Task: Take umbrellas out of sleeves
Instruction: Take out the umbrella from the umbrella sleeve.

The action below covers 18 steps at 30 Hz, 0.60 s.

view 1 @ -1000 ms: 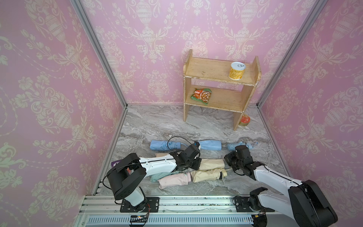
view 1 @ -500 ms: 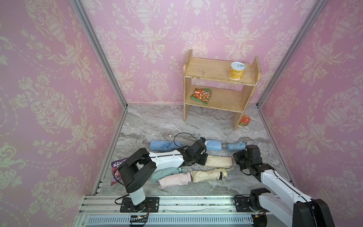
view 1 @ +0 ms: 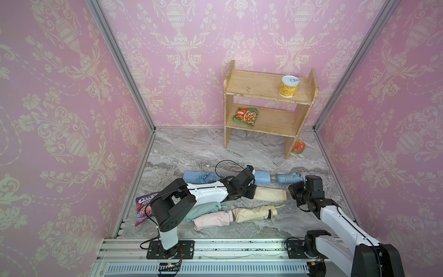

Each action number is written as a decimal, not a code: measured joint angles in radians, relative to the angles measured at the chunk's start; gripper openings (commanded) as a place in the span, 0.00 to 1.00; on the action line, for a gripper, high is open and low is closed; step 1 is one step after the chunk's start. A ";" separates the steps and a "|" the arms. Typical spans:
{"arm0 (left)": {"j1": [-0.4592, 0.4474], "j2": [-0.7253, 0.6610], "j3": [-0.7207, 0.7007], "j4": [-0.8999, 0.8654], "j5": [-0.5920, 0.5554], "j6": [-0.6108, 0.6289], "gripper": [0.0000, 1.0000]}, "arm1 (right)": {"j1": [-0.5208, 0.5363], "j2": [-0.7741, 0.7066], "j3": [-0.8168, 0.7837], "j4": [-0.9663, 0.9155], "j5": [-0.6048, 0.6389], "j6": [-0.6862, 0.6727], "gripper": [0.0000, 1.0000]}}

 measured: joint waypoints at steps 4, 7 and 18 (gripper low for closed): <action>0.000 0.000 0.002 0.006 -0.008 0.000 0.00 | -0.002 0.024 0.027 0.000 -0.012 -0.011 0.00; 0.002 0.000 0.003 0.006 -0.015 0.001 0.00 | -0.006 0.027 0.038 0.005 -0.017 -0.021 0.00; 0.025 0.000 0.008 0.006 -0.035 0.015 0.00 | -0.028 0.073 0.057 0.018 -0.029 -0.039 0.00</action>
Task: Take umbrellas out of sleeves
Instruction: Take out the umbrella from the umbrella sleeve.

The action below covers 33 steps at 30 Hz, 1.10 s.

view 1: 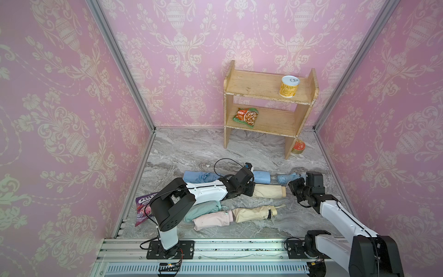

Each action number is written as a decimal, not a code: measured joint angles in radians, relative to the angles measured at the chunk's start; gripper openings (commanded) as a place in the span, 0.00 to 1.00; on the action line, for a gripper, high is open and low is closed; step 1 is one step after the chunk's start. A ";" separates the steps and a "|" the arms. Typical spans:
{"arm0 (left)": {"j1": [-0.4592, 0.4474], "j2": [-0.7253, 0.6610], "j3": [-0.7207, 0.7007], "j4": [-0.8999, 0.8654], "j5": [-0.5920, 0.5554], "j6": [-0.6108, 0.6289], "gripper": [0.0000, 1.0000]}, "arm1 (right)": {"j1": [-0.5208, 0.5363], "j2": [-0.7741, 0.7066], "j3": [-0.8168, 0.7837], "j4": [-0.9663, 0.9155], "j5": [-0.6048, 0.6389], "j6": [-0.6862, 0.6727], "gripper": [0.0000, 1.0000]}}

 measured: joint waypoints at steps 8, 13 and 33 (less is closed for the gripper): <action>0.009 0.000 0.000 -0.001 -0.002 0.007 0.00 | -0.030 0.003 0.001 0.000 -0.012 -0.023 0.00; 0.009 -0.001 0.000 -0.002 -0.002 0.008 0.00 | -0.057 0.003 0.001 0.000 -0.016 -0.042 0.00; 0.017 -0.035 -0.012 -0.023 -0.020 0.031 0.00 | -0.203 0.017 0.026 -0.045 -0.060 -0.155 0.00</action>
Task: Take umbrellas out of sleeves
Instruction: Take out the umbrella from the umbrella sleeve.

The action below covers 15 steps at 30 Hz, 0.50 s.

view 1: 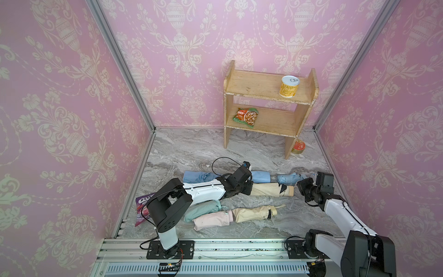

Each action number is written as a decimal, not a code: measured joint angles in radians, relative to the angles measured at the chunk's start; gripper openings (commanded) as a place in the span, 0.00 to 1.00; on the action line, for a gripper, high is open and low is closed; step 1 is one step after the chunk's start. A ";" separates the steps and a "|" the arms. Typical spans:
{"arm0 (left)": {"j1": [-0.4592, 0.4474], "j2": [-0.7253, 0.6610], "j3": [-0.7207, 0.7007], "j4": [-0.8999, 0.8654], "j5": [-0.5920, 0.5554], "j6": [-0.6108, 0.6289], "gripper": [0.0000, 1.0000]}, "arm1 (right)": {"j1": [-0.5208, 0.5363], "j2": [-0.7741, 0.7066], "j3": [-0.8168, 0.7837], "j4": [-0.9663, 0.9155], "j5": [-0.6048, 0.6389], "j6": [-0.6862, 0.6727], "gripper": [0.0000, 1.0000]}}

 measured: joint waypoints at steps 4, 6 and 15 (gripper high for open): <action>0.001 -0.024 -0.011 -0.007 -0.005 0.009 0.00 | -0.034 0.000 0.021 -0.023 0.000 -0.036 0.00; 0.002 -0.028 -0.014 -0.008 -0.005 0.013 0.00 | -0.049 0.000 0.027 -0.031 0.000 -0.051 0.00; 0.007 -0.044 -0.039 -0.025 -0.027 0.021 0.00 | -0.094 0.000 0.069 -0.102 0.012 -0.139 0.00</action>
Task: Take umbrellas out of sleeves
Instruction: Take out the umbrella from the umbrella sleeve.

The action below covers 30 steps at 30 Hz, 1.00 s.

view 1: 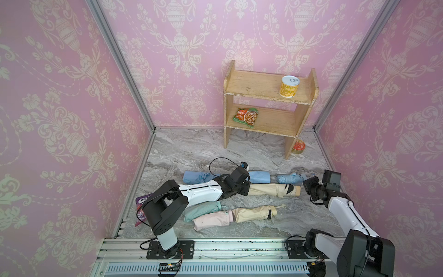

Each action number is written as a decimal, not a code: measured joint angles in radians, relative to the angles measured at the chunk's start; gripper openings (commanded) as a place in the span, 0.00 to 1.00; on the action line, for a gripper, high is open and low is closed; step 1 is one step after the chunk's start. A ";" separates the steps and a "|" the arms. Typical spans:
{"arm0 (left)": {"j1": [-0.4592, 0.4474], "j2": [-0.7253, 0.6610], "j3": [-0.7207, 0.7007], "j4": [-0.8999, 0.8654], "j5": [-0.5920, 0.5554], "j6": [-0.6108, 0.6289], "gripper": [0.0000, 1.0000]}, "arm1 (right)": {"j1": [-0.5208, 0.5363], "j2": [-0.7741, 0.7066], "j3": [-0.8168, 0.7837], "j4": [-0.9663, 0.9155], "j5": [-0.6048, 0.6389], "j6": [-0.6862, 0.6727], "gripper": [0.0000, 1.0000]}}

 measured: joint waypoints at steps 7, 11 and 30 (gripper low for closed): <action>0.005 -0.021 -0.010 -0.010 -0.008 0.005 0.00 | -0.023 0.000 0.044 -0.026 0.034 -0.053 0.00; 0.006 -0.023 -0.012 -0.015 -0.019 0.009 0.01 | -0.037 0.003 0.049 -0.030 0.045 -0.069 0.00; 0.018 -0.030 -0.021 -0.017 -0.023 0.031 0.34 | -0.123 0.065 0.058 -0.018 0.037 -0.091 0.29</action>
